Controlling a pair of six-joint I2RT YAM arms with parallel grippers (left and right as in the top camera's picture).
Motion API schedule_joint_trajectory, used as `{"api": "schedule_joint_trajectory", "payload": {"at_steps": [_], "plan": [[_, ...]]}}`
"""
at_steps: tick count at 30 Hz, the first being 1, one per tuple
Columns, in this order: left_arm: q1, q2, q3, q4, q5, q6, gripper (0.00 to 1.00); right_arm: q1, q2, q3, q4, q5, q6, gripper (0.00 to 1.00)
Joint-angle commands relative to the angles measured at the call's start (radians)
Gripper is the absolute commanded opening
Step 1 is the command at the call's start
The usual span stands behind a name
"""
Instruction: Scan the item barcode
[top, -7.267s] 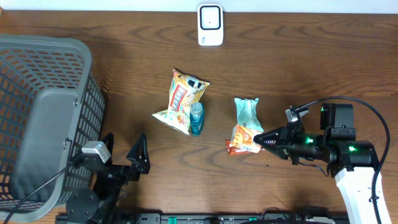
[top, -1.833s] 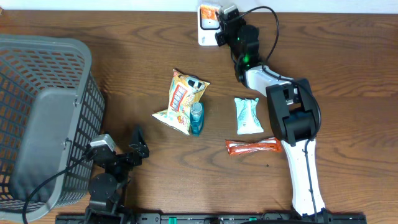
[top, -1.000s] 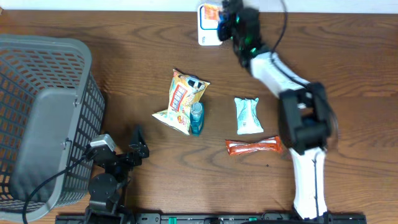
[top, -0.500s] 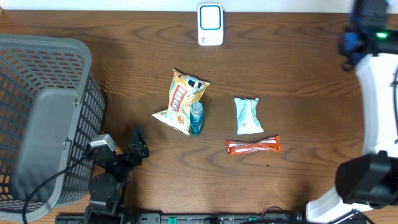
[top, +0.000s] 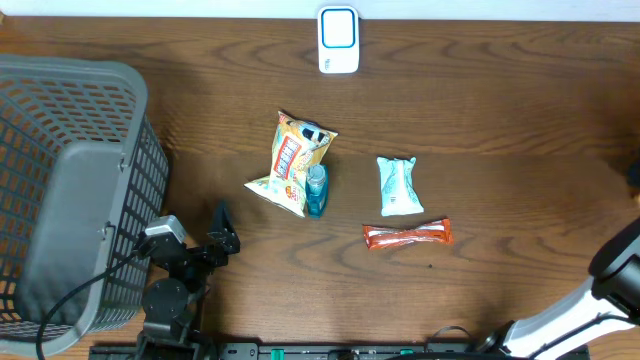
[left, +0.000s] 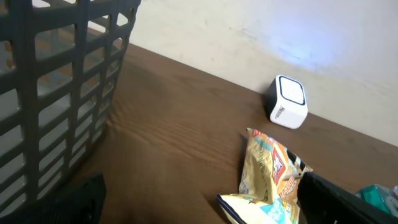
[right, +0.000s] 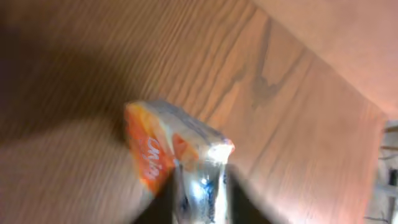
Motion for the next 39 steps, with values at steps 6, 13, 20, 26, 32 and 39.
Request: {"api": "schedule_joint_trajectory", "payload": {"at_steps": [6,13,20,26,32,39], "plan": [[0.005,-0.003,-0.023,-0.021,-0.013,0.013,0.98,-0.014,-0.061,0.039,-0.006,-0.209,0.0,0.99],[0.005,-0.003,-0.023,-0.021,-0.013,0.013,0.98,0.051,-0.24,0.042,-0.012,-0.415,0.022,0.99],[0.005,-0.003,-0.023,-0.021,-0.013,0.013,0.98,0.196,-0.417,0.042,-0.061,-0.509,0.101,0.99],[0.005,-0.003,-0.023,-0.021,-0.013,0.013,0.98,0.416,-0.504,0.042,-0.143,-0.509,0.185,0.99],[0.005,-0.003,-0.023,-0.021,-0.013,0.013,0.98,0.648,-0.489,0.038,-0.274,-0.509,0.237,0.99],[0.005,-0.003,-0.023,-0.021,-0.013,0.013,0.98,0.873,-0.426,0.023,-0.329,-0.529,0.262,0.99]]}}
